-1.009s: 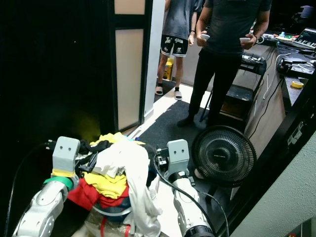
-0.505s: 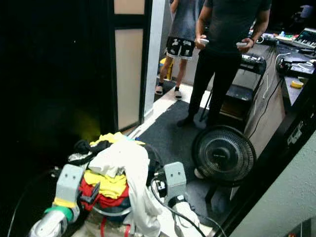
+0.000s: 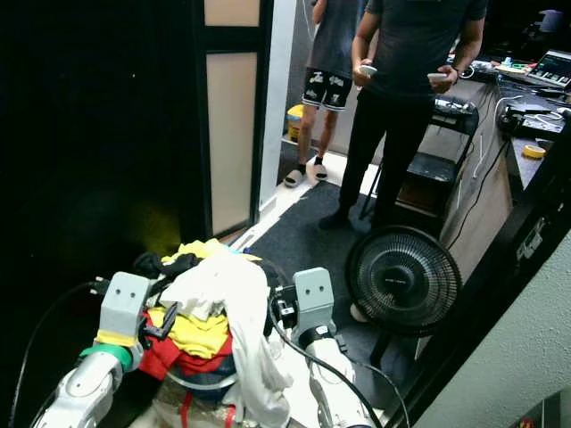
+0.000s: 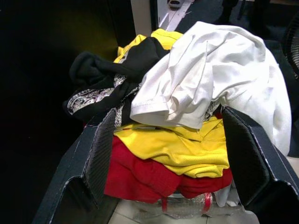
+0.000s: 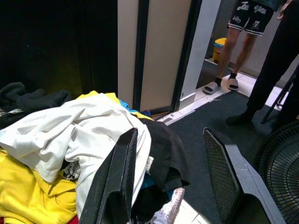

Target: Clothes washing

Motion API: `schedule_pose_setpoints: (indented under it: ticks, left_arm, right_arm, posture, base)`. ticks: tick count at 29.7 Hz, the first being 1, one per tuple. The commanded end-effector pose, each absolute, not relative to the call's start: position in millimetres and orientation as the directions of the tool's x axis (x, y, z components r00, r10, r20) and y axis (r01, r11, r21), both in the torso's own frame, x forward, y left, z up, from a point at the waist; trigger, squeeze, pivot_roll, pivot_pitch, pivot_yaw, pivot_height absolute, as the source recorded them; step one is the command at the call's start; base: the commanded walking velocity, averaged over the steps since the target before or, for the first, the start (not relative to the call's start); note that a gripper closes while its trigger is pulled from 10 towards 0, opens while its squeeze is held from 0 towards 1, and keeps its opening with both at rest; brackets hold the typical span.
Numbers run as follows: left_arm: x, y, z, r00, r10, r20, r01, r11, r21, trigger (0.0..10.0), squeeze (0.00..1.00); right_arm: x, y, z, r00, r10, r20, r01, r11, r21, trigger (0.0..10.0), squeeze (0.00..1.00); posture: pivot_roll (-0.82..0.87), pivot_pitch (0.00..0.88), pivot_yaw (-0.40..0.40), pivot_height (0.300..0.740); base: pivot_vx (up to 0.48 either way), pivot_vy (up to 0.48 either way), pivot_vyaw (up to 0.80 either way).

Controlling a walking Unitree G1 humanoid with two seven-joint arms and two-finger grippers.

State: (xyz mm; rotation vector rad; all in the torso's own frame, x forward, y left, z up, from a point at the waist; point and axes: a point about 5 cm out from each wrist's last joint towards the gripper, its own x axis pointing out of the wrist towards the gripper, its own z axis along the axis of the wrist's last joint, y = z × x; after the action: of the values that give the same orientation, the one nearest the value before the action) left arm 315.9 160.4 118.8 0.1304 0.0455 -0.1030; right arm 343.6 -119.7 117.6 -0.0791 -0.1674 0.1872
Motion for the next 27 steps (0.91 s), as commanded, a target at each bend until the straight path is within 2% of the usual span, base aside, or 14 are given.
schedule_pose_setpoints:
  ticks: [1,10,27]
  left_arm:
    - [313.7,160.8,113.6,0.993,-0.096,-0.070,0.104,0.987,0.124,10.0,0.00]
    - [312.3,159.5,113.0,0.994,-0.092,-0.053,0.099,0.986,0.136,10.0,0.00]
    - [315.1,158.6,115.0,0.995,-0.088,-0.040,0.092,0.986,0.139,10.0,0.00]
  right_arm:
    - [342.1,-124.6,112.4,0.976,0.170,0.139,-0.160,0.983,-0.086,10.0,0.00]
    - [340.3,-122.6,109.5,0.976,0.174,0.130,-0.163,0.983,-0.086,10.0,0.00]
    - [340.4,-122.5,109.8,0.976,0.174,0.127,-0.164,0.982,-0.089,10.0,0.00]
  posture:
    - [0.00,0.016,0.015,0.740]
    - [0.00,0.025,0.014,0.740]
    - [0.00,0.027,0.015,0.740]
  base:
    - [0.000,0.000,0.00]
    - [0.031,0.000,0.00]
    - [0.457,0.000,0.00]
